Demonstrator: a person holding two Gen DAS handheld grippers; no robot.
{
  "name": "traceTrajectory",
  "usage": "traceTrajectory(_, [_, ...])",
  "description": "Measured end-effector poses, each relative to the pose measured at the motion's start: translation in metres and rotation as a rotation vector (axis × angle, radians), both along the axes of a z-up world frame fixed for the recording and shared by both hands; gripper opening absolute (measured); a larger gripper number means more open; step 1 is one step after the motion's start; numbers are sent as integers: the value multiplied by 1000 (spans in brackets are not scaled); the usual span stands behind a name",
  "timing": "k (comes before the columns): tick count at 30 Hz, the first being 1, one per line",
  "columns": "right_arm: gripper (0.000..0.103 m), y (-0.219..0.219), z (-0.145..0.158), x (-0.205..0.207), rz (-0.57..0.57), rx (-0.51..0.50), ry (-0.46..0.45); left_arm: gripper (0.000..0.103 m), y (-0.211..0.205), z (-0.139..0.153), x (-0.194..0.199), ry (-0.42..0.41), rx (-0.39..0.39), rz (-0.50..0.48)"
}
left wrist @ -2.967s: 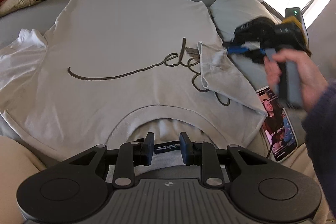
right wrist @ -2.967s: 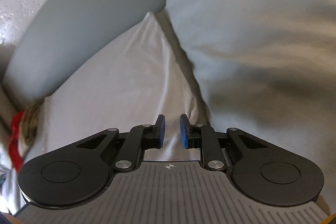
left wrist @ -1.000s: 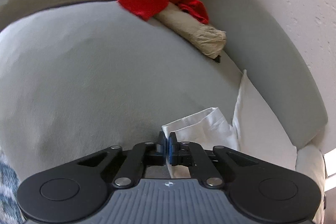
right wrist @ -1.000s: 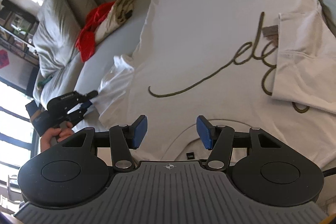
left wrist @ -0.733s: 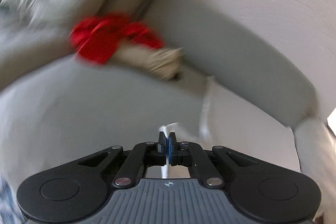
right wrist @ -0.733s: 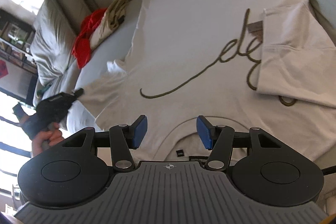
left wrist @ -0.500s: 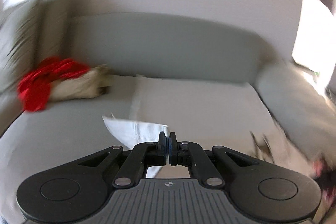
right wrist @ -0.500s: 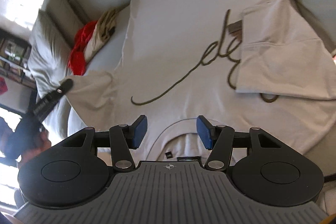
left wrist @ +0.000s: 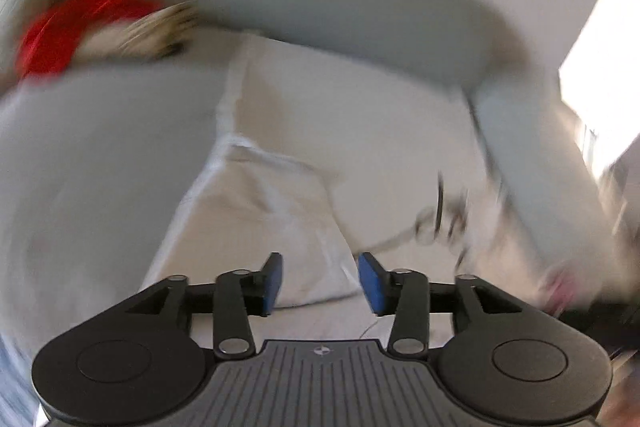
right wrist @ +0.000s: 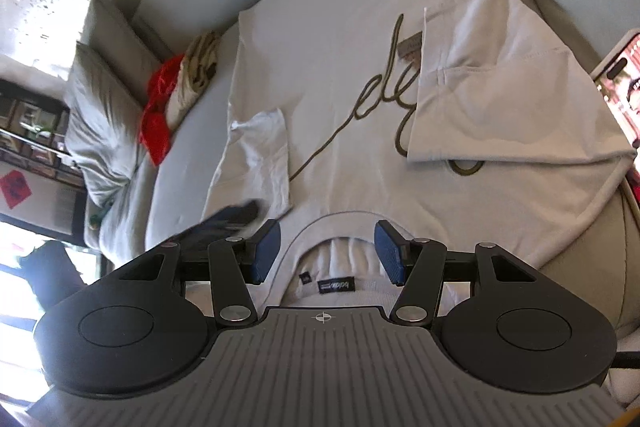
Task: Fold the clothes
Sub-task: 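Fold that side across the body with the left gripper, then lay the folded side down and open the left gripper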
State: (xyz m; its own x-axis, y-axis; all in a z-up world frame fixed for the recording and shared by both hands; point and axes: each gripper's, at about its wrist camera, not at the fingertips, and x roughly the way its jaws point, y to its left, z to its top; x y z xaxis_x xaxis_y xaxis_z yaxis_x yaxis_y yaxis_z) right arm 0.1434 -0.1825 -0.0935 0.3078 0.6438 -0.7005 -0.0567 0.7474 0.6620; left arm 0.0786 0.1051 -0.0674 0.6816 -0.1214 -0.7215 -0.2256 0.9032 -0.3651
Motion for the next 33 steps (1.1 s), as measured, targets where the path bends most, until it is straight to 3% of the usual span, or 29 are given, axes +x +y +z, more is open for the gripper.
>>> traceTrajectory(1, [59, -2, 2, -2, 2, 1, -7, 47, 20, 6, -10, -6, -78, 63])
traceTrajectory(5, [60, -11, 11, -7, 3, -20, -48, 46, 78, -4, -26, 79, -110, 249])
traceTrajectory(9, [60, -21, 10, -6, -29, -2, -39, 44, 103, -32, -15, 162, -283, 233])
traceTrajectory(14, [60, -28, 10, -11, -39, 3, -42, 43, 93, -49, 8, 207, -289, 158])
traceTrajectory(15, [60, -29, 11, -12, -39, 1, -44, 35, 92, -51, 11, 204, -285, 146])
traceTrajectory(16, [60, -30, 10, -13, -41, 0, -42, 6, 91, -52, 13, 203, -298, 134])
traceTrajectory(18, [60, -31, 9, -15, -43, -6, -37, 0, 96, -56, 11, 209, -318, 128])
traceTrajectory(21, [60, -34, 6, -16, -44, -7, -29, 0, 109, -60, 2, 193, -345, 170])
traceTrajectory(23, [60, -37, 4, -17, -44, -1, -25, 2, 124, -69, -6, 179, -436, 216])
traceTrajectory(25, [60, -40, 0, -17, -42, -5, -16, 12, 134, -81, -13, 175, -516, 241])
traceTrajectory(27, [60, -41, -3, -17, -39, -17, -6, 13, 138, -82, -19, 167, -540, 249])
traceTrajectory(29, [60, -43, -5, -18, -40, -17, 0, 13, 138, -71, -27, 160, -491, 270])
traceTrajectory(31, [59, -47, -3, -20, -55, -21, -10, 0, 133, -43, -35, 133, -317, 301])
traceTrajectory(33, [54, -51, 6, -22, -93, -67, -78, 0, 121, -19, -34, 69, -191, 264])
